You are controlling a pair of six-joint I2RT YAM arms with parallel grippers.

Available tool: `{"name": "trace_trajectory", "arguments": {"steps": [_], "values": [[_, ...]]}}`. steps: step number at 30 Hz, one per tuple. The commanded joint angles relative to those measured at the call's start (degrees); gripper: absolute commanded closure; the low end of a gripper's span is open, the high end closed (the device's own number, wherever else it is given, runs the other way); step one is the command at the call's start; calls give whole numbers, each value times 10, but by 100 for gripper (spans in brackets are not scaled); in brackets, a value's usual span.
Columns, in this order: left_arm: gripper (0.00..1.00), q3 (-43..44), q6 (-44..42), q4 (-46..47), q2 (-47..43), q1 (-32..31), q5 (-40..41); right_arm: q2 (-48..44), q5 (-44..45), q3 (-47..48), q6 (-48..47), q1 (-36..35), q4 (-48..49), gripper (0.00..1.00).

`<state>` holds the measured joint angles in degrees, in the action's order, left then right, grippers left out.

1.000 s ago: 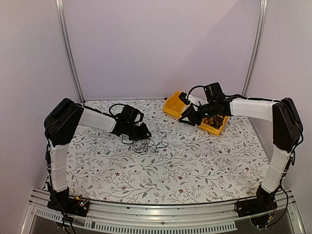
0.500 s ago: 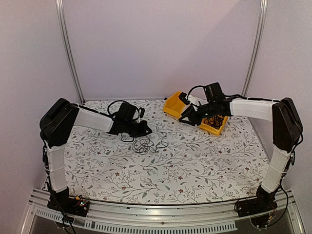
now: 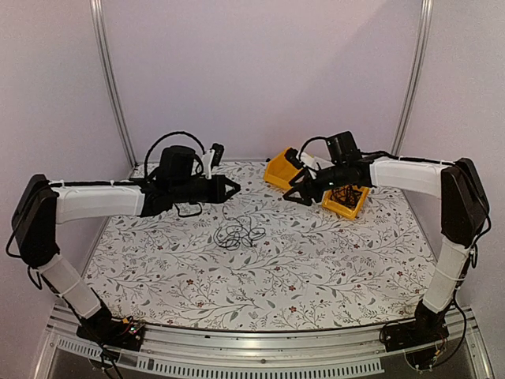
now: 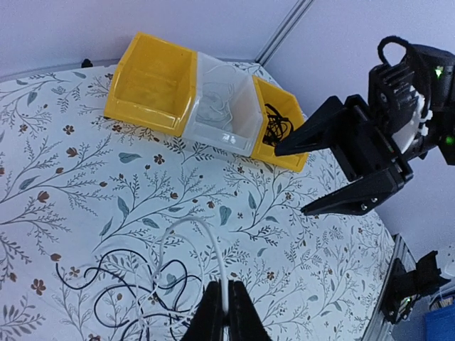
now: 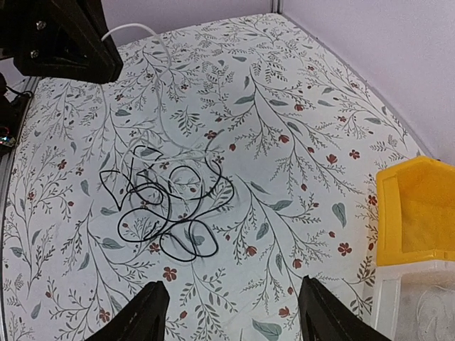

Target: Untangle the cables

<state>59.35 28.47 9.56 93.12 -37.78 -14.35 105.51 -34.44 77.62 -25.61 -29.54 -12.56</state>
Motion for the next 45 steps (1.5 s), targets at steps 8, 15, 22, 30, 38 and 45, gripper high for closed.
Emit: {"name": "trace_trajectory", "arguments": {"steps": [8,15,22,30,38,45], "values": [[100,-4,-24,-54,-95,-20,23,92,-39,178,42,-70,-52,22],[100,-11,-15,-59,-127,-31,25,140,-79,228,121,-77,-39,21],[100,-10,-12,-67,-146,-48,36,190,-139,278,214,-77,-34,21],[100,-3,-6,-69,-152,-60,41,187,-210,246,275,-78,16,44],[100,51,-7,-94,-194,-87,58,204,-41,227,294,-72,7,88],[100,94,-28,-122,-268,-123,107,243,-39,238,285,-63,-9,75]]}}
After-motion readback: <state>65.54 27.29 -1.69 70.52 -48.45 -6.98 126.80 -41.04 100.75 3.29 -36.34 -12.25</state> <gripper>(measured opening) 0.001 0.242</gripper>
